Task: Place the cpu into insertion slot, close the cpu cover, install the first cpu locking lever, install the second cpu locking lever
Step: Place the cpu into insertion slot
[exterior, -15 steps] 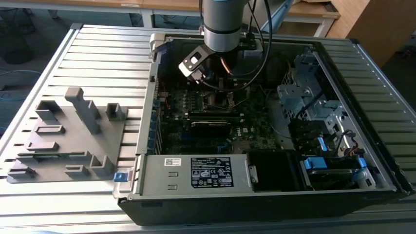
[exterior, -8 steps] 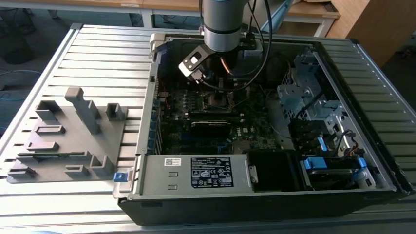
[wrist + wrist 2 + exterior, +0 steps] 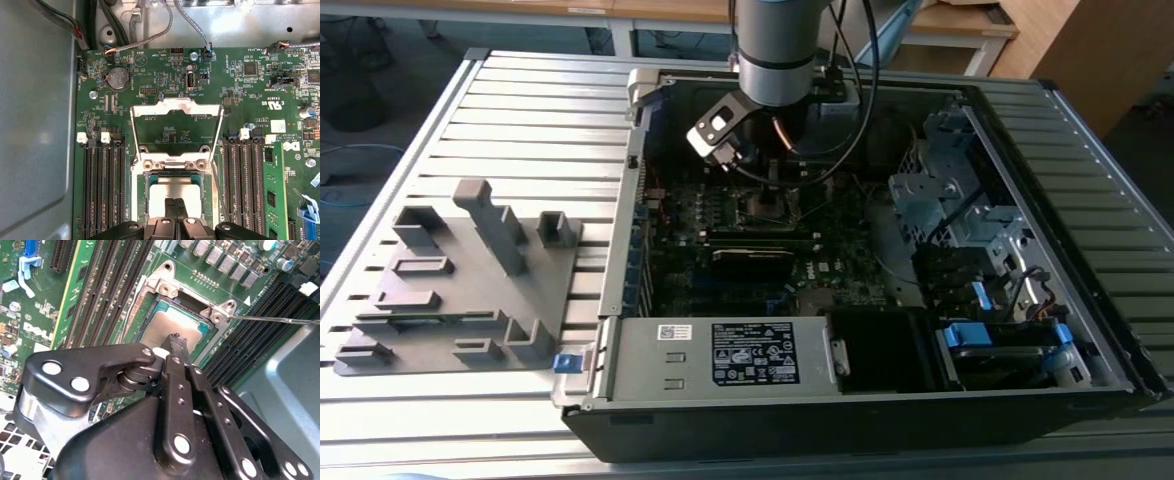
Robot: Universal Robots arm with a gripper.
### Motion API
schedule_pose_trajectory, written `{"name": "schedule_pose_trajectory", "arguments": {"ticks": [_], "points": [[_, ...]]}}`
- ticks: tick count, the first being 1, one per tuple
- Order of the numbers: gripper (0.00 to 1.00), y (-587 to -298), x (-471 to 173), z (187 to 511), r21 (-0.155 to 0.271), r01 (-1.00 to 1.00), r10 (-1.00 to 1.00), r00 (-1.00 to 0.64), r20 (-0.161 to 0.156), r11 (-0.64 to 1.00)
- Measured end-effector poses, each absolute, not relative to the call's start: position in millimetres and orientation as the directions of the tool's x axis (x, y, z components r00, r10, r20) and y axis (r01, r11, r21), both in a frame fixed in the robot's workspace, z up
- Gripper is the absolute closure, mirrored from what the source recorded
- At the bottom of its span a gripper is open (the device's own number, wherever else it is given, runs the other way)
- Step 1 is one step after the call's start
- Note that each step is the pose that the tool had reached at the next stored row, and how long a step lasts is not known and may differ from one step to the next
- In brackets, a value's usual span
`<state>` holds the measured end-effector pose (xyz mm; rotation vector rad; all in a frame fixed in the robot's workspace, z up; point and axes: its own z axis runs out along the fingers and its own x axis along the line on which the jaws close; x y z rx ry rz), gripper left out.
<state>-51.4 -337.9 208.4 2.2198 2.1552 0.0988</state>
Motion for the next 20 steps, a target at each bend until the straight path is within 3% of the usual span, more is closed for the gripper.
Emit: {"name": "schedule_pose_trajectory", "arguments": {"ticks": [20], "points": [[0.89, -336.2, -51.4, 200.5, 0.067, 0.997, 1.000, 0.029, 0.007, -0.030]]}}
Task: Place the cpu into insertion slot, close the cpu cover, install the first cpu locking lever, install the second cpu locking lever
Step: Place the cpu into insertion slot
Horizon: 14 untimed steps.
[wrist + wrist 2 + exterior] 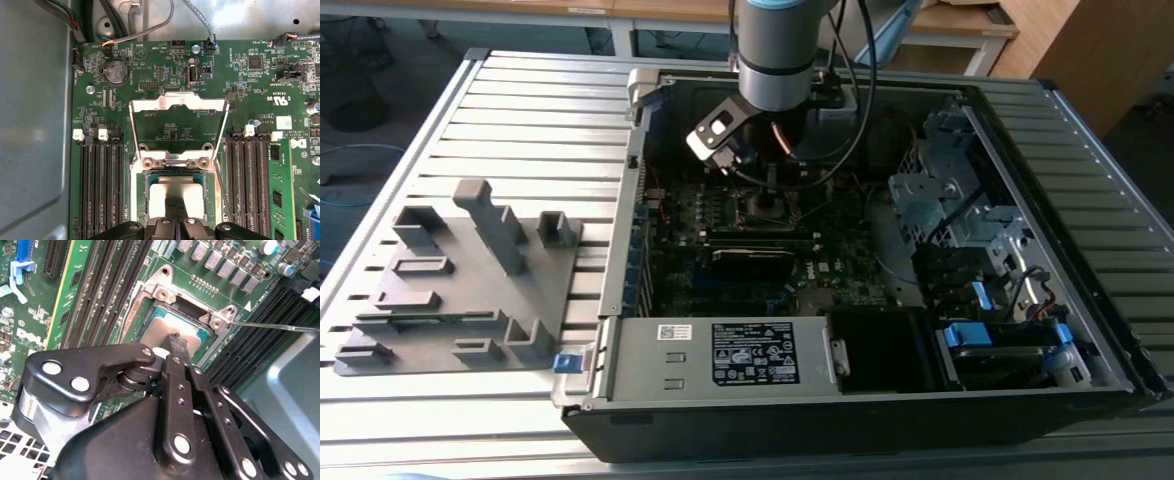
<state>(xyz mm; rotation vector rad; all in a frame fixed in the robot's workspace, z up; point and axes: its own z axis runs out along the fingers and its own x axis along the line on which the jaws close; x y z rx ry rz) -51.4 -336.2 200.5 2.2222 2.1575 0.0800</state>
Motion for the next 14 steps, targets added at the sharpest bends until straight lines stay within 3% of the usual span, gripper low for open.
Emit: {"name": "schedule_pose_trajectory", "arguments": {"ticks": [14], "points": [[0.89, -336.2, -51.4, 198.0, 0.067, 0.997, 1.000, 0.029, 0.007, -0.030]]}}
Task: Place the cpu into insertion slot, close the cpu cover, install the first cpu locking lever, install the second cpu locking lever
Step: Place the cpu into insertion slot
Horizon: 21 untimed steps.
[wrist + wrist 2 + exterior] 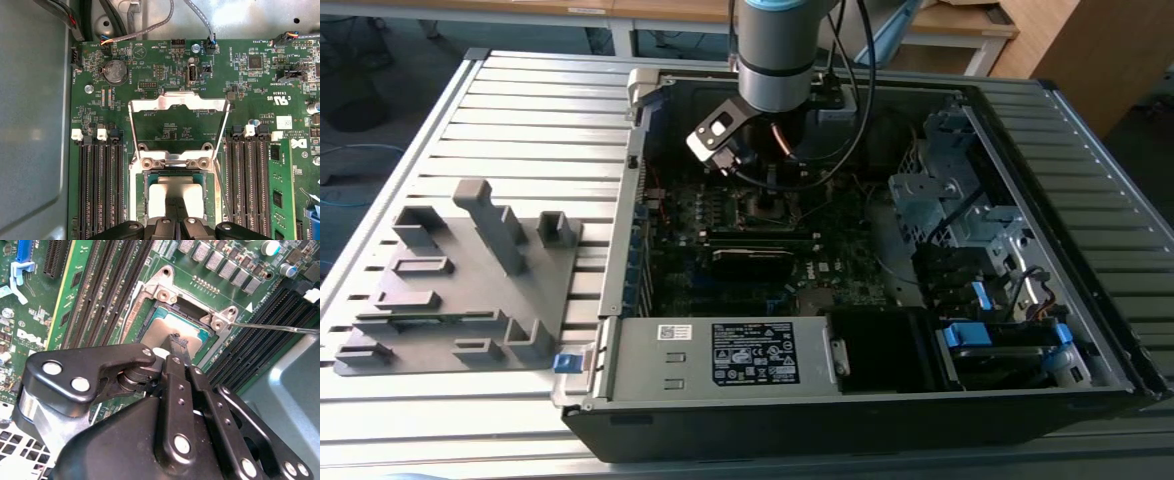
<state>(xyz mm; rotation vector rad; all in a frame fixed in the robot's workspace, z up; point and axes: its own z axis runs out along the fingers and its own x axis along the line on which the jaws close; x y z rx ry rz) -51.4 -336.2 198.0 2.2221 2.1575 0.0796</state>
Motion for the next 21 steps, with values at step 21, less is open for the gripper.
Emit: {"name": "schedule_pose_trajectory", "arguments": {"ticks": [21], "points": [[0.89, -336.2, -51.3, 222.1, 0.067, 0.997, 1.000, 0.029, 0.007, -0.030]]}}
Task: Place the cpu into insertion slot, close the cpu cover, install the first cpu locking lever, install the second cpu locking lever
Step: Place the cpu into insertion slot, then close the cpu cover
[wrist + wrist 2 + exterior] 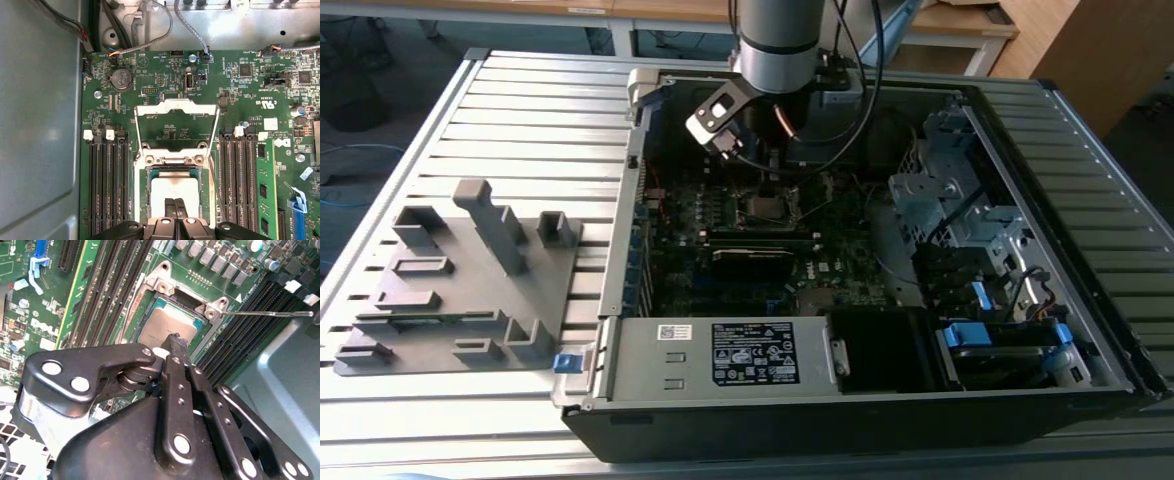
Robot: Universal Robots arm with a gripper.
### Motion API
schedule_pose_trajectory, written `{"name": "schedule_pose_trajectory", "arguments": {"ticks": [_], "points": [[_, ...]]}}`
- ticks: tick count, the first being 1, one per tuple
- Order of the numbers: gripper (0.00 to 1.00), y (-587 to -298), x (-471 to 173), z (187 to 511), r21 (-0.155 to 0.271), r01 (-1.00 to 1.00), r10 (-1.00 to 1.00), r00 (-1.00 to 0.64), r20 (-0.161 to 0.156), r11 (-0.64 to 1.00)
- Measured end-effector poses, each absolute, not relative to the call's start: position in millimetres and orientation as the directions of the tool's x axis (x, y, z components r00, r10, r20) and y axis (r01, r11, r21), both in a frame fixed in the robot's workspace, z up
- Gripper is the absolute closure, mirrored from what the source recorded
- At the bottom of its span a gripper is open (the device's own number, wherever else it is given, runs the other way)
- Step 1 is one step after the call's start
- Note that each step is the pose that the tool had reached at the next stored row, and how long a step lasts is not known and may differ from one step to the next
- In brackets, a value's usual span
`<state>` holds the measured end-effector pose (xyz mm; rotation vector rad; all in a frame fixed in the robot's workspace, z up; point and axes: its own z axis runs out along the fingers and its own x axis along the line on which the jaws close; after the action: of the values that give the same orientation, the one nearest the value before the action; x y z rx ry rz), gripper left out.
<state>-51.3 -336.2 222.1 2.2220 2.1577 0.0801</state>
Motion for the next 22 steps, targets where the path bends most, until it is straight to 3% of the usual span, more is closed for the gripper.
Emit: {"name": "schedule_pose_trajectory", "arguments": {"ticks": [22], "points": [[0.89, -336.2, -47.2, 221.3, 0.067, 0.997, 0.999, 0.038, 0.007, -0.038]]}}
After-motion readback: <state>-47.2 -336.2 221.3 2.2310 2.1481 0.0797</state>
